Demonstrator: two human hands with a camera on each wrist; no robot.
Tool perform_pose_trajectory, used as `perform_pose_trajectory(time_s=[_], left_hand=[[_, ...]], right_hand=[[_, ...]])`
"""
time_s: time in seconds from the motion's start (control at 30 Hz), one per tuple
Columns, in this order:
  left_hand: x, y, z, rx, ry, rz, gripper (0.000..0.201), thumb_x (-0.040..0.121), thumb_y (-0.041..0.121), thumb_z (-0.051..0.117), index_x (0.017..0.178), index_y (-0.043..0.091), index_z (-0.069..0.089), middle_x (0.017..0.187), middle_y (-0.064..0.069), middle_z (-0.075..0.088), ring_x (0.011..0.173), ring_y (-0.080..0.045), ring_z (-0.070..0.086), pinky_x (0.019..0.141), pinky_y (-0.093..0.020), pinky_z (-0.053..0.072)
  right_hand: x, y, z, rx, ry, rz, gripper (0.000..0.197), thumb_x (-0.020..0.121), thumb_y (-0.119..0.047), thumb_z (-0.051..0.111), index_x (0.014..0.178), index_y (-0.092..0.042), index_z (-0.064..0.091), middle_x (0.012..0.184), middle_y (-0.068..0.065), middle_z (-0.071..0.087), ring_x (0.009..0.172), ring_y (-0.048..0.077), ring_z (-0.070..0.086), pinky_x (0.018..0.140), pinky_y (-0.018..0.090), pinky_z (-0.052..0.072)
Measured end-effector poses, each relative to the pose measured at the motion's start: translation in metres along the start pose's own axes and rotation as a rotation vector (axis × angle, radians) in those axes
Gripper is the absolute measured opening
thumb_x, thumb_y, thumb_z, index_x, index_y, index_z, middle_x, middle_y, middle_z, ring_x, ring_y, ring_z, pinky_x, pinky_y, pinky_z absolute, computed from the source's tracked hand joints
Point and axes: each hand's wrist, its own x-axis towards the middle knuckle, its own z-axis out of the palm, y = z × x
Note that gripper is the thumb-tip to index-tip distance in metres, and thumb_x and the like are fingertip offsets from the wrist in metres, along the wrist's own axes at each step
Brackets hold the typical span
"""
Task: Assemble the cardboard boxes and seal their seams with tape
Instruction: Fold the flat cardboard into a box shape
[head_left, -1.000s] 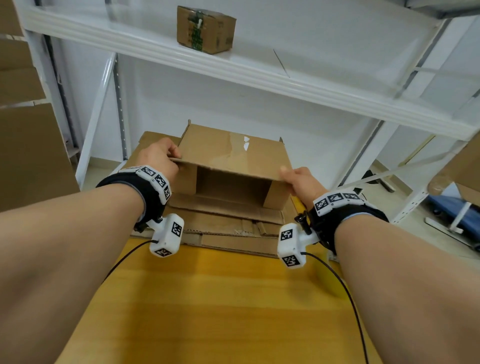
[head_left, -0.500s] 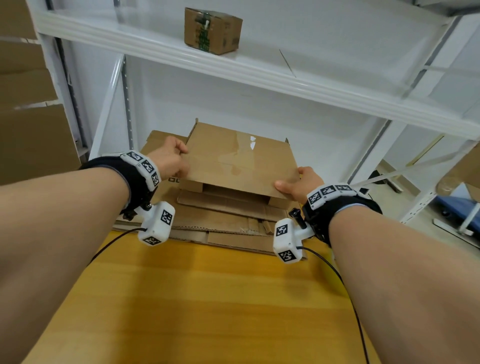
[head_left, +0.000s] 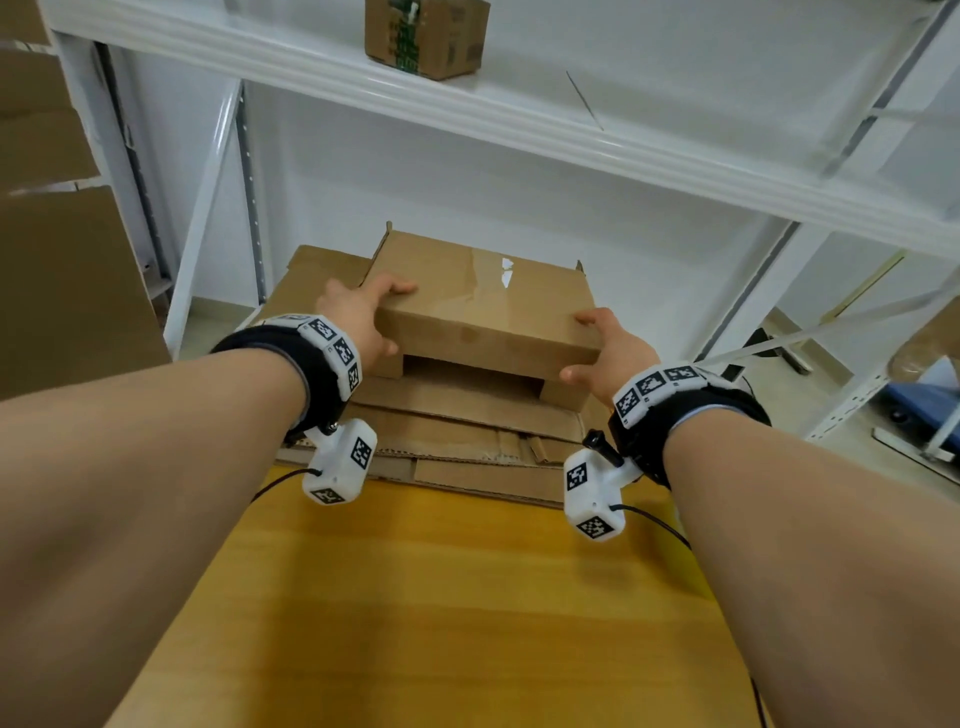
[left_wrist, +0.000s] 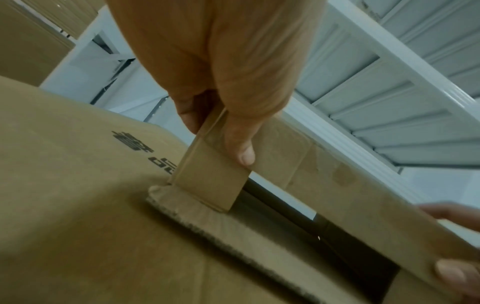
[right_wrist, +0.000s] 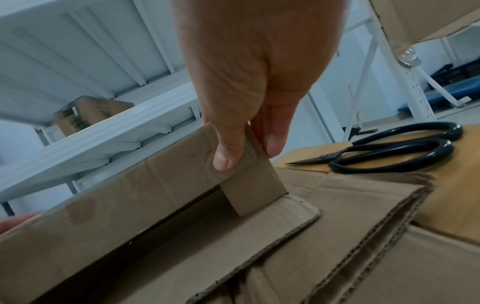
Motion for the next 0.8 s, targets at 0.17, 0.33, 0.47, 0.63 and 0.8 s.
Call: perform_pose_trajectory(time_s=[0.17, 0.33, 0.47, 0.63, 0.8], left_hand=[[-0.008, -0.004, 0.012, 0.005, 0.049, 0.035, 0.077, 0.081, 0.028, 0.073, 0.134, 0.056, 0.026, 0.129, -0.012, 0.03, 0.117, -0.036, 0.044, 0.096, -0.047, 0.046], [-0.025, 0.0, 0.016, 0.142, -0.116, 0.024, 0.136, 0.045, 0.041, 0.094, 0.135, 0.06, -0.006, 0.14, -0.015, 0.017, 0.125, -0.042, 0.039, 0.096, -0.059, 0.044], [-0.027, 0.001, 0.018, 0.204, -0.11, 0.029, 0.142, 0.046, 0.033, 0.095, 0.134, 0.06, -0.012, 0.141, -0.015, 0.015, 0.117, -0.042, 0.047, 0.091, -0.058, 0.048], [-0.024, -0.005, 0.016, 0.151, -0.07, 0.057, 0.107, 0.072, 0.038, 0.08, 0.139, 0.054, -0.001, 0.137, -0.017, 0.022, 0.088, -0.03, 0.056, 0.075, -0.042, 0.053], [-0.013, -0.009, 0.018, 0.133, 0.031, 0.07, 0.069, 0.087, 0.037, 0.065, 0.137, 0.047, 0.018, 0.128, -0.014, 0.032, 0.063, -0.02, 0.049, 0.051, -0.027, 0.039]], right_hand=[[0.009, 0.001, 0.002, -0.021, 0.02, 0.013, 0.067, 0.087, -0.025, 0.074, 0.14, -0.032, 0.034, 0.107, 0.01, 0.061, 0.081, 0.026, 0.061, 0.068, 0.036, 0.051], [0.012, 0.002, 0.005, -0.017, 0.034, 0.025, 0.068, 0.086, -0.024, 0.075, 0.14, -0.031, 0.035, 0.108, 0.008, 0.06, 0.078, 0.023, 0.058, 0.063, 0.033, 0.046], [0.01, 0.006, 0.005, 0.006, 0.041, 0.014, 0.067, 0.087, -0.023, 0.074, 0.14, -0.031, 0.034, 0.1, 0.007, 0.057, 0.069, 0.019, 0.053, 0.054, 0.029, 0.04], [0.009, 0.006, 0.006, 0.036, 0.044, -0.002, 0.069, 0.086, -0.023, 0.076, 0.141, -0.032, 0.035, 0.107, 0.006, 0.06, 0.077, 0.021, 0.056, 0.065, 0.032, 0.045], [0.005, 0.008, 0.013, 0.055, 0.069, -0.013, 0.073, 0.085, -0.031, 0.075, 0.142, -0.034, 0.03, 0.115, 0.01, 0.053, 0.087, 0.025, 0.056, 0.07, 0.033, 0.046]])
